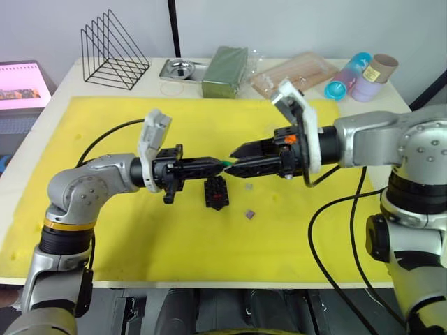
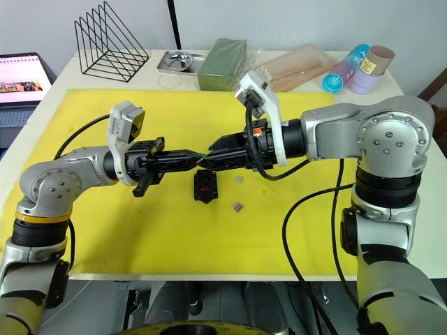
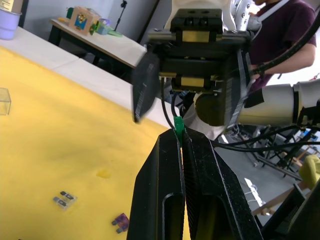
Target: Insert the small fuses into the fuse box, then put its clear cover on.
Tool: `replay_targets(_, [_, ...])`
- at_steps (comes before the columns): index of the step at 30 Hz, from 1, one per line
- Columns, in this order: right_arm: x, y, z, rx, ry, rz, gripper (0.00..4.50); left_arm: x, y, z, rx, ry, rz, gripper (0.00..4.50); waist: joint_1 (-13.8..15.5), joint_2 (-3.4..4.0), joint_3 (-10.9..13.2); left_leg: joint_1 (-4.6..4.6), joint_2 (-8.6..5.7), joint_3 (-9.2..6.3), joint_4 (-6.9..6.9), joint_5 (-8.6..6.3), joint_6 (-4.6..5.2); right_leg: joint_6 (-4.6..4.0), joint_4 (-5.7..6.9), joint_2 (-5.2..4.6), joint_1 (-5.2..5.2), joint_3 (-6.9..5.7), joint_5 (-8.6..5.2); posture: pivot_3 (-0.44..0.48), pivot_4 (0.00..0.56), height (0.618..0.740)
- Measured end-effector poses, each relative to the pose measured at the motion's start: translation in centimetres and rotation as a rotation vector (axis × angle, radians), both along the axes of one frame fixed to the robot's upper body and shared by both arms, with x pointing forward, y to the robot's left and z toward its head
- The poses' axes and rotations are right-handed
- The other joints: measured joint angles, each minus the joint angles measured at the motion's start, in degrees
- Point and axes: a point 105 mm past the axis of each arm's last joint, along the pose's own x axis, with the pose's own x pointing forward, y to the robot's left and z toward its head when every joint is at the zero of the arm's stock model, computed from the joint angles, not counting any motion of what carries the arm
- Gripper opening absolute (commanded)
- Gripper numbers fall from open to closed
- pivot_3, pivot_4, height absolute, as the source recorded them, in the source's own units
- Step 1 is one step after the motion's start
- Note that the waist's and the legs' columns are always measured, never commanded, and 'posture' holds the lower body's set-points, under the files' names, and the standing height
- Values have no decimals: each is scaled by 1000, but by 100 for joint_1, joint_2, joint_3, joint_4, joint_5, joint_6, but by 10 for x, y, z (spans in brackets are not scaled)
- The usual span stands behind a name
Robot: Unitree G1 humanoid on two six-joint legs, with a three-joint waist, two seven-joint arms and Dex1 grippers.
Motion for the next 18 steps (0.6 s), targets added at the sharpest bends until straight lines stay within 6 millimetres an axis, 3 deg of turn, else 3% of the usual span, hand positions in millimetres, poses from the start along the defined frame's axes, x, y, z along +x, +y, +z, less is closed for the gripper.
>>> replay_targets(5, [0, 1, -1, -6, 2, -3, 2492, 1, 0, 0, 2, 0, 7, 0, 1, 0, 0, 0, 0, 0, 2, 0, 0, 0, 5, 1, -1, 0, 0, 0, 150, 740])
replay_targets(8, [0, 1, -1, -6, 3, -2, 1979, 1, 0, 0, 2, -1, 9, 0, 0, 0, 0, 0, 0, 0, 5, 0, 0, 0, 10, 1, -2, 0, 0, 0, 150, 740])
replay_targets(10, [0, 1, -1, -6, 3, -1, 1293, 1, 1, 0, 3, -2, 10, 0, 1, 0, 0, 0, 0, 0, 6, 0, 0, 0, 13, 1, -3, 0, 0, 0, 150, 740])
replay_targets(18, [0, 0, -1, -7, 2, -1, 1293, 1, 1, 1, 9, -7, 23, 0, 1, 0, 0, 1, 0, 0, 11, 1, 1, 0, 20, 2, -3, 0, 0, 0, 150, 740])
